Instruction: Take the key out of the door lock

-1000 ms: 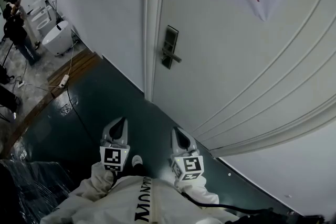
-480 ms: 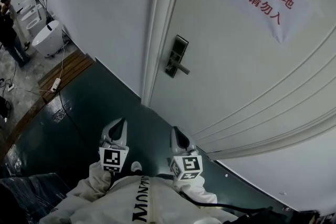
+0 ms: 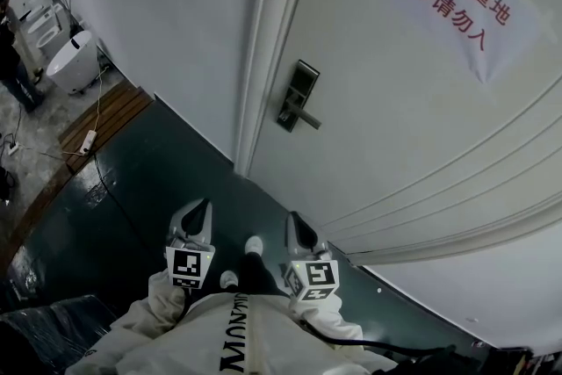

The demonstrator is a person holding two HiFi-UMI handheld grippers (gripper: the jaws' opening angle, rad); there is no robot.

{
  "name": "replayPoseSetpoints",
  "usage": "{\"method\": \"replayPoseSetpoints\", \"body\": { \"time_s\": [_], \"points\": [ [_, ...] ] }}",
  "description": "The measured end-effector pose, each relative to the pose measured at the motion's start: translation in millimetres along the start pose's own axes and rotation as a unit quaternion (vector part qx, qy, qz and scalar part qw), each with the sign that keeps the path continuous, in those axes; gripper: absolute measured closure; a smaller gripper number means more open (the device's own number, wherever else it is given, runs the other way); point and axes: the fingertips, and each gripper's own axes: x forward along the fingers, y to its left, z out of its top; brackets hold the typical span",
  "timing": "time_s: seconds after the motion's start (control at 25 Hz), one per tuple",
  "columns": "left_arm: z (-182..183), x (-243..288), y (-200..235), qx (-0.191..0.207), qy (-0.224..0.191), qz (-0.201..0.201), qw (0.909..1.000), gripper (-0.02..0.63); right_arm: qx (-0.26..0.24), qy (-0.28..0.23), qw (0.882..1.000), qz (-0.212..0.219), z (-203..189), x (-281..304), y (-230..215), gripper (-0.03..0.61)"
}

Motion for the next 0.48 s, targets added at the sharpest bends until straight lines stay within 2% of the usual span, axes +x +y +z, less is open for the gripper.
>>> {"method": "replayPoseSetpoints", "body": {
  "time_s": [0.48],
  "points": [
    [4,69,18,0.017,0.014,-0.003,0.9997,0.614,0.015,-0.010,1.000,0.007,13,71,-34,0.578]
  ]
}}
